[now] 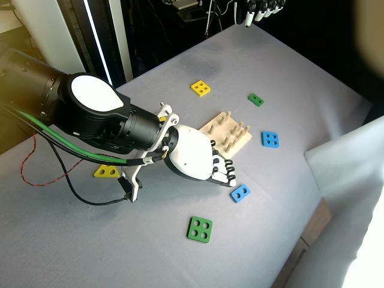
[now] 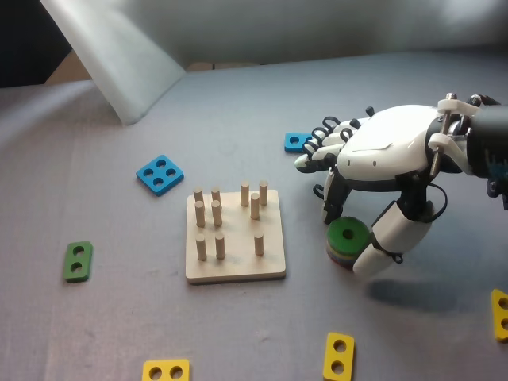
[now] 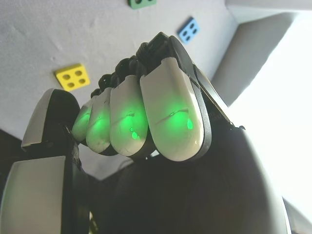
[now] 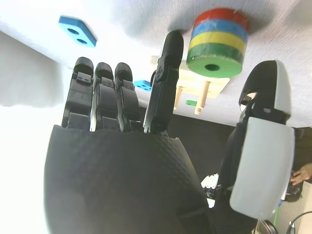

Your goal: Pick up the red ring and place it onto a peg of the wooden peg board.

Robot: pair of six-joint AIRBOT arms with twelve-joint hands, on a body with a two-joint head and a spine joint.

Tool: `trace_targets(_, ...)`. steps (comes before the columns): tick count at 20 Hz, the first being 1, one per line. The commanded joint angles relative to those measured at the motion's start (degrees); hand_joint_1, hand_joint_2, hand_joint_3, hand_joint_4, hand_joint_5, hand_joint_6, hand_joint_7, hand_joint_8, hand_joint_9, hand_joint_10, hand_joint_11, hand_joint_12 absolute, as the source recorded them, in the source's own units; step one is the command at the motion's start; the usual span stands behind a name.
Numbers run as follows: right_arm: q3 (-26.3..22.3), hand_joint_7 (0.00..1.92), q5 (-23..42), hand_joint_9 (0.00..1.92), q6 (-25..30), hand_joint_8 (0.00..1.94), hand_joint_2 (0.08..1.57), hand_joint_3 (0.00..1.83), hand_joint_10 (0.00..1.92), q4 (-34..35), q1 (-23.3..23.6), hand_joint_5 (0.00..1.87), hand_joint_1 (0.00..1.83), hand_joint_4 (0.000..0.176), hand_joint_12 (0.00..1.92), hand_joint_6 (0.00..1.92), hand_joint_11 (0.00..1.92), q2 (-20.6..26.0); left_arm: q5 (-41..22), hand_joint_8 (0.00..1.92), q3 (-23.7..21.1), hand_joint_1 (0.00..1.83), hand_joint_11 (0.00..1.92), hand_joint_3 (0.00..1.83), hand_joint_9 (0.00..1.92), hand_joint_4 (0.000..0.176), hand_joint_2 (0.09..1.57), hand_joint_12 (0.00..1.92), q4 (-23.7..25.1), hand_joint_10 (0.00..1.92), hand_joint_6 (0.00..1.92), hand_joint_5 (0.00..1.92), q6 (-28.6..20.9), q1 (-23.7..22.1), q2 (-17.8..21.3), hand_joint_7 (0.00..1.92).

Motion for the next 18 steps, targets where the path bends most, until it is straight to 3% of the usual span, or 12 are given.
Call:
trace_targets(1, 0.05, 0.07, -0.11, 0.0, -0.27, 0.0, 0.82, 0.0, 0.0, 0.26, 0.14, 0.84, 0.7, 0.065, 0.0, 0.0, 0.0, -0.37, -0.32, 1.92, -0.09, 0.88, 1.84, 0.0, 1.72, 0.176, 1.44, 1.92, -0.37, 1.92, 1.92, 1.33, 0.23, -0.58, 0.38, 1.61)
trace_targets(5, 0.05, 0.09, -0.11, 0.0, -0.31, 0.01, 0.81, 0.0, 0.0, 0.26, 0.15, 0.85, 0.71, 0.057, 0.0, 0.01, 0.0, -0.52, -0.32, 1.92, -0.11, 0.88, 1.82, 0.0, 1.71, 0.176, 1.44, 1.92, -0.37, 1.92, 1.92, 1.31, 0.23, -0.58, 0.4, 1.61)
trace_targets(6, 0.05, 0.1, -0.11, 0.0, -0.35, 0.01, 0.82, 0.0, 0.0, 0.26, 0.15, 0.85, 0.72, 0.043, 0.0, 0.01, 0.0, -0.52, -0.32, 1.92, -0.11, 0.86, 1.82, 0.0, 1.7, 0.176, 1.45, 1.92, -0.36, 1.92, 1.92, 1.32, 0.23, -0.57, 0.4, 1.61)
trace_targets(8, 0.05, 0.12, -0.11, 0.0, -0.64, 0.01, 0.86, 0.02, 0.0, 0.26, 0.15, 0.87, 0.79, 0.038, 0.0, 0.01, 0.0, -0.52, -0.32, 1.92, -0.12, 0.86, 1.81, 0.0, 1.7, 0.176, 1.45, 1.92, -0.36, 1.92, 1.92, 1.32, 0.23, -0.57, 0.4, 1.61)
trace_targets(10, 0.05, 0.19, -0.11, 0.03, -0.77, 0.01, 0.93, 0.03, 0.01, 0.26, 0.14, 0.96, 0.89, 0.062, 0.0, 0.03, 0.0, -0.52, -0.32, 1.92, -0.16, 0.86, 1.82, 0.0, 1.7, 0.176, 1.45, 1.92, -0.36, 1.92, 1.92, 1.32, 0.23, -0.57, 0.4, 1.61)
trace_targets(11, 0.05, 0.31, -0.07, 0.12, -0.78, 0.01, 1.0, 0.02, 0.02, 0.26, 0.14, 1.13, 1.04, 0.153, 0.0, 0.52, 0.0, -0.52, -0.32, 1.92, -0.16, 0.86, 1.82, 0.0, 1.71, 0.176, 1.45, 1.92, -0.36, 1.92, 1.92, 1.33, 0.23, -0.57, 0.4, 1.61)
trace_targets(12, 0.05, 0.37, -0.03, 0.16, -0.78, 0.01, 1.02, 0.01, 0.03, 0.26, 0.14, 1.19, 1.11, 0.068, 0.0, 0.6, 0.0, -0.52, -0.32, 1.92, -0.16, 0.87, 1.82, 0.0, 1.71, 0.176, 1.45, 1.92, -0.36, 1.92, 1.92, 1.32, 0.23, -0.57, 0.4, 1.61)
trace_targets(13, 0.05, 0.39, -0.02, 0.17, -0.79, 0.01, 1.02, 0.0, 0.03, 0.26, 0.14, 1.2, 1.13, 0.035, 0.02, 0.62, 0.03, -0.52, -0.32, 1.92, -0.16, 0.87, 1.82, 0.0, 1.71, 0.176, 1.45, 1.92, -0.36, 1.92, 1.92, 1.31, 0.23, -0.57, 0.4, 1.61)
trace_targets(14, 0.05, 0.42, -0.02, 0.2, -0.82, 0.01, 1.02, 0.0, 0.0, 0.26, 0.14, 1.19, 1.13, 0.035, 0.21, 0.64, 0.0, -0.52, -0.32, 1.92, -0.16, 0.86, 1.83, 0.0, 1.71, 0.176, 1.45, 1.92, -0.36, 1.92, 1.92, 1.33, 0.23, -0.57, 0.4, 1.61)
trace_targets(15, 0.05, 0.42, -0.02, 0.22, -0.86, 0.0, 1.02, 0.0, 0.0, 0.26, 0.13, 1.19, 1.12, 0.05, 0.28, 0.64, 0.0, -0.51, -0.32, 1.92, -0.16, 0.84, 1.82, 0.0, 1.71, 0.176, 1.45, 1.92, -0.36, 1.92, 1.92, 1.33, 0.23, -0.57, 0.4, 1.61)
trace_targets(16, 0.05, 0.41, -0.02, 0.21, -0.92, 0.0, 1.03, 0.0, 0.0, 0.26, 0.12, 1.17, 1.11, 0.07, 0.19, 0.67, 0.0, -0.51, -0.32, 1.92, -0.16, 0.83, 1.82, 0.0, 1.71, 0.176, 1.45, 1.92, -0.36, 1.92, 1.92, 1.33, 0.23, -0.57, 0.4, 1.6)
trace_targets(18, 0.05, 0.43, -0.02, 0.22, -1.06, 0.0, 1.03, 0.0, 0.01, 0.26, 0.11, 1.17, 1.11, 0.055, 0.23, 0.68, 0.0, -0.5, -0.32, 1.92, -0.16, 0.84, 1.82, 0.0, 1.71, 0.176, 1.45, 1.92, -0.36, 1.92, 1.92, 1.33, 0.23, -0.57, 0.4, 1.61)
